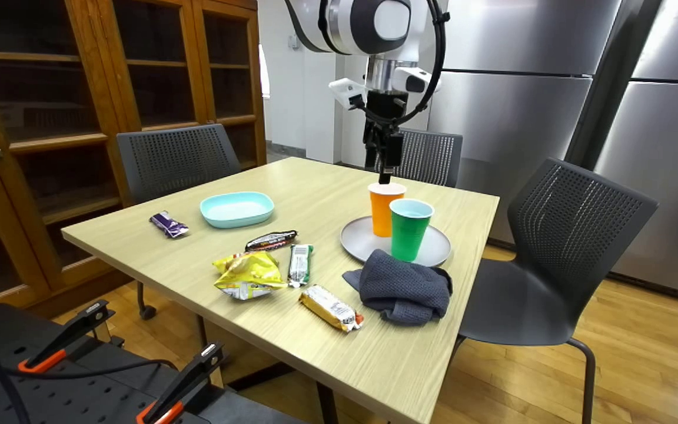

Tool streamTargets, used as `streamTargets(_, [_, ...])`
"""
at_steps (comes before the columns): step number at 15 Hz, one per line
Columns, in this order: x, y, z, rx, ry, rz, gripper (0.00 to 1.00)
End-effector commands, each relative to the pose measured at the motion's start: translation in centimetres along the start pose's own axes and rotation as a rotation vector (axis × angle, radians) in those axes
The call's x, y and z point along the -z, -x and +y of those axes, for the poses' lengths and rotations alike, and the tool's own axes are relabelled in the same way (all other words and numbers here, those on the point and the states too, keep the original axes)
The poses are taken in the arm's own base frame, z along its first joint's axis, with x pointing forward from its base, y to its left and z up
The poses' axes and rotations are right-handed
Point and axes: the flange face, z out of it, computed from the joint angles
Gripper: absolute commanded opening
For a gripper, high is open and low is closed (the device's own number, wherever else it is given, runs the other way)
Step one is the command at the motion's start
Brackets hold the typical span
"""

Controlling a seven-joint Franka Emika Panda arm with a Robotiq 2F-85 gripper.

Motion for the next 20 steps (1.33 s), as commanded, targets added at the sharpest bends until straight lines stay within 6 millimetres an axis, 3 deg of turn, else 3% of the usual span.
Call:
streamTargets(1, [-0.2, 3.7, -1.8, 0.146, 0.012, -0.041, 1.00])
streamTargets(8, [-2.7, 8.9, -5.0, 0.326, 0.051, -0.097, 1.00])
streamTargets(9, [-3.6, 7.7, -5.2, 0.273, 0.042, -0.085, 1.00])
streamTargets(20, [-3.7, 8.3, -5.5, 0.300, 0.043, -0.092, 1.00])
